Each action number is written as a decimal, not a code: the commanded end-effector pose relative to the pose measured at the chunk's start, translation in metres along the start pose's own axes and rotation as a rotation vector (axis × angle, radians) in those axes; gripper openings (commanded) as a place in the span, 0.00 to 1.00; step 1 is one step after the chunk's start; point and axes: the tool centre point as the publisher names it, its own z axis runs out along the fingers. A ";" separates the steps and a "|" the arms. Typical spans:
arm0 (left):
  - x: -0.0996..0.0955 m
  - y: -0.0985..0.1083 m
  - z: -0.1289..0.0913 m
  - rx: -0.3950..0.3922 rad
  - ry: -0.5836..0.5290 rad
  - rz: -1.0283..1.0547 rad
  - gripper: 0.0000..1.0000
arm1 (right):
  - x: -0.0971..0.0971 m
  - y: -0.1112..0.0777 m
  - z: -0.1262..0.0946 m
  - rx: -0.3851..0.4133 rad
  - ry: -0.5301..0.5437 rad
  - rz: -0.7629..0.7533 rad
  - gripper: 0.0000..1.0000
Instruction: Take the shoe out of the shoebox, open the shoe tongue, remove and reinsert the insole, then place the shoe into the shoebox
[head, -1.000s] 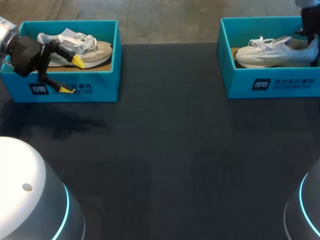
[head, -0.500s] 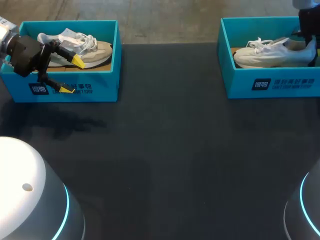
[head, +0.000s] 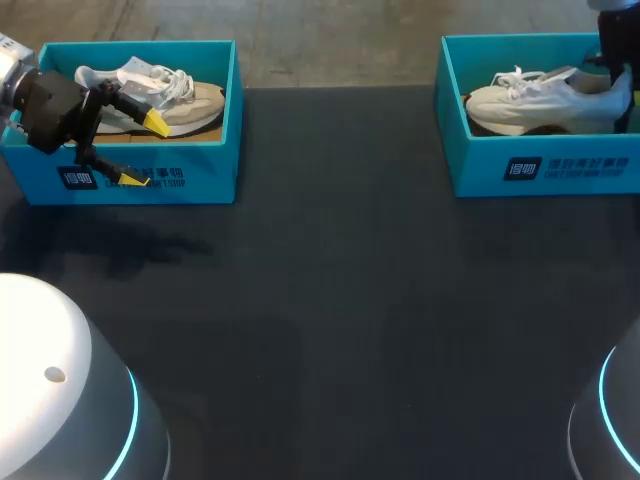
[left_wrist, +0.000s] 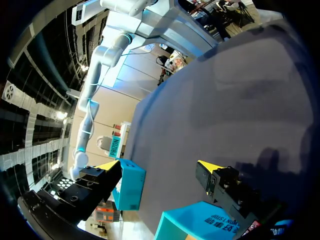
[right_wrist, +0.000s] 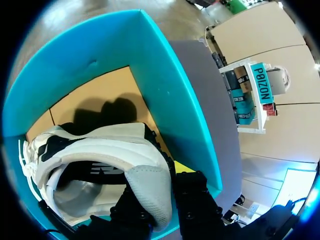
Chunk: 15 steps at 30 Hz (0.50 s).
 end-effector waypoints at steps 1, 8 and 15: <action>0.000 0.001 -0.001 0.002 0.003 0.001 1.00 | -0.007 -0.006 -0.007 -0.018 0.014 -0.001 0.00; 0.000 0.001 -0.001 0.002 0.003 0.001 1.00 | -0.014 -0.006 -0.017 -0.045 0.026 0.000 0.00; 0.000 0.001 -0.001 0.002 0.003 0.001 1.00 | -0.020 -0.006 -0.023 -0.078 0.040 -0.021 0.00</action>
